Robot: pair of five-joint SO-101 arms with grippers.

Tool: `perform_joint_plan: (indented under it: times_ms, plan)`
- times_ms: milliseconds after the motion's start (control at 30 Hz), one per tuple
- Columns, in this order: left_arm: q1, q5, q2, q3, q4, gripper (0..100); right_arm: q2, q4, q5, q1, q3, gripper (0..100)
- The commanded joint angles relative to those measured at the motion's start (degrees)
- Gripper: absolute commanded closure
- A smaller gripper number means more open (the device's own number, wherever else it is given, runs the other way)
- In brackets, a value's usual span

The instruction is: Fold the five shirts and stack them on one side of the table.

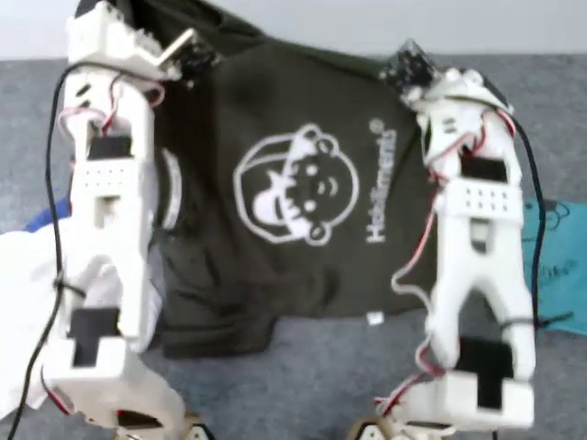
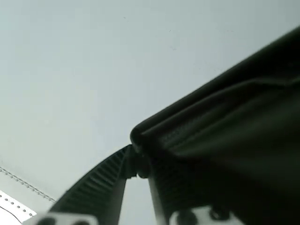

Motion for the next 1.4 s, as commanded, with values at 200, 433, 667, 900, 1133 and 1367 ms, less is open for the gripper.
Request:
perform_joint_plan:
  times_ms: [200, 433, 667, 900, 1133, 1367]
  plan:
    - [0.0, -4.6, 7.6, -14.8, -1.6, 99, 14.3, -0.5, 0.9, -0.4, -21.9, 98.8]
    - [0.0, -4.6, 8.1, -14.7, -0.6, 99, 16.3, 1.0, 1.0, -0.4, -22.8, 98.8]
    - [-1.2, -6.0, 5.2, -14.6, 18.0, 99, 16.3, 17.2, 1.0, -0.3, -22.8, 98.8]
    - [-1.6, -8.7, -1.1, -14.7, 49.5, 99, 16.4, 33.0, 0.9, 0.0, -22.8, 98.8]
    - [-2.2, -8.7, -6.0, -14.8, 75.1, 99, 16.3, 44.2, 0.8, 0.5, -22.8, 98.8]
    - [-2.6, -8.7, -9.2, -14.8, 93.9, 99, 16.0, 56.1, 0.8, 0.6, -22.8, 98.7]
